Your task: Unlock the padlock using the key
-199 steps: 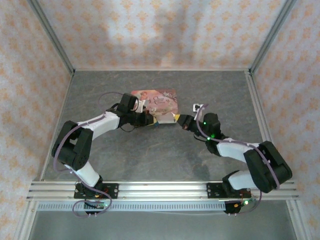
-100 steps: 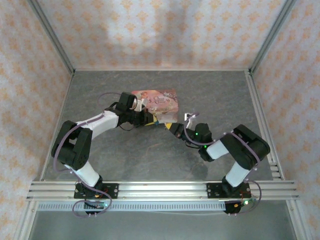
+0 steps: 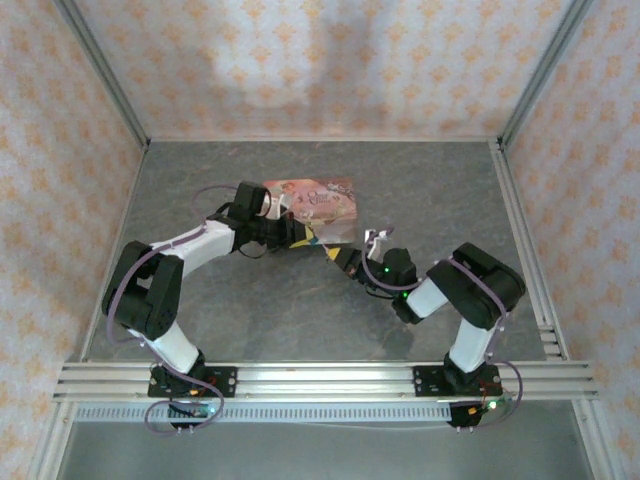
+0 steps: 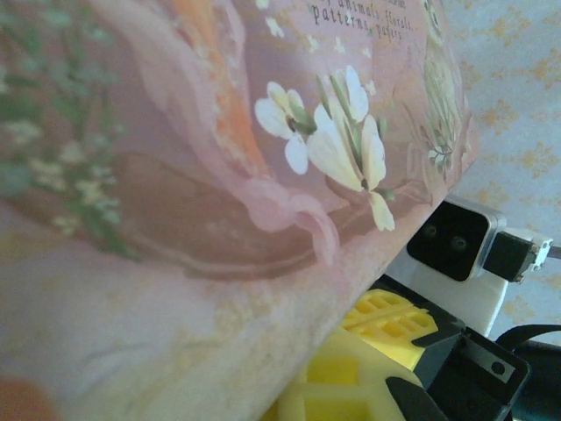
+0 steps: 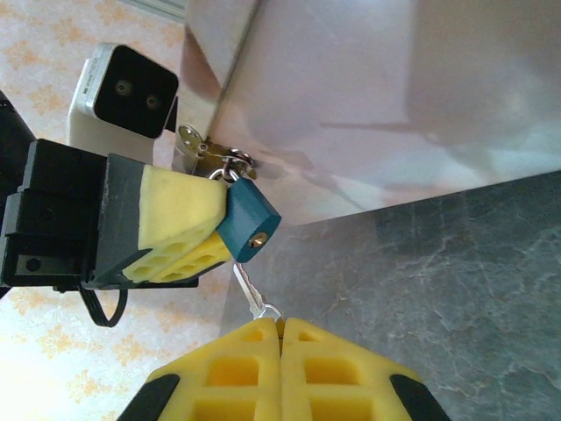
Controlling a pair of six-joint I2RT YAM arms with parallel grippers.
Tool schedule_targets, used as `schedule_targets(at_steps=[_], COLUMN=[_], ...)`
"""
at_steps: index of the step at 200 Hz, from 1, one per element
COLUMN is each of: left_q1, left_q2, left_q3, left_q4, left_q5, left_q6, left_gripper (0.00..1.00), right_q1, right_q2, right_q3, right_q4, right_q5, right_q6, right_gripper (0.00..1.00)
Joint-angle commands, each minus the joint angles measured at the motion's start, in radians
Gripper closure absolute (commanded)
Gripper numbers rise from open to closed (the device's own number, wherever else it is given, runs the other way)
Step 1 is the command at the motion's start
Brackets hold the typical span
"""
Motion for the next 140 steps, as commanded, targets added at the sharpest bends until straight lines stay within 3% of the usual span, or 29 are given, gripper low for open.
schedule_targets(at_steps=[1, 140], left_q1=[0.008, 0.014], left_q2=[-0.034, -0.041], left_q3=[0.036, 0.027], left_q4=[0.072, 0.114], left_q5=[0.042, 0.048], left_q6=[-0.027, -0.056], left_gripper=[1.00, 1.00], right_q1=[0.013, 0.021], right_q2=[0.021, 0.070], right_q3=[0.032, 0.066], right_q4=[0.061, 0.061], right_q5=[0.006, 0.022], right_q6=[0.015, 0.036], right_gripper=[1.00, 1.00])
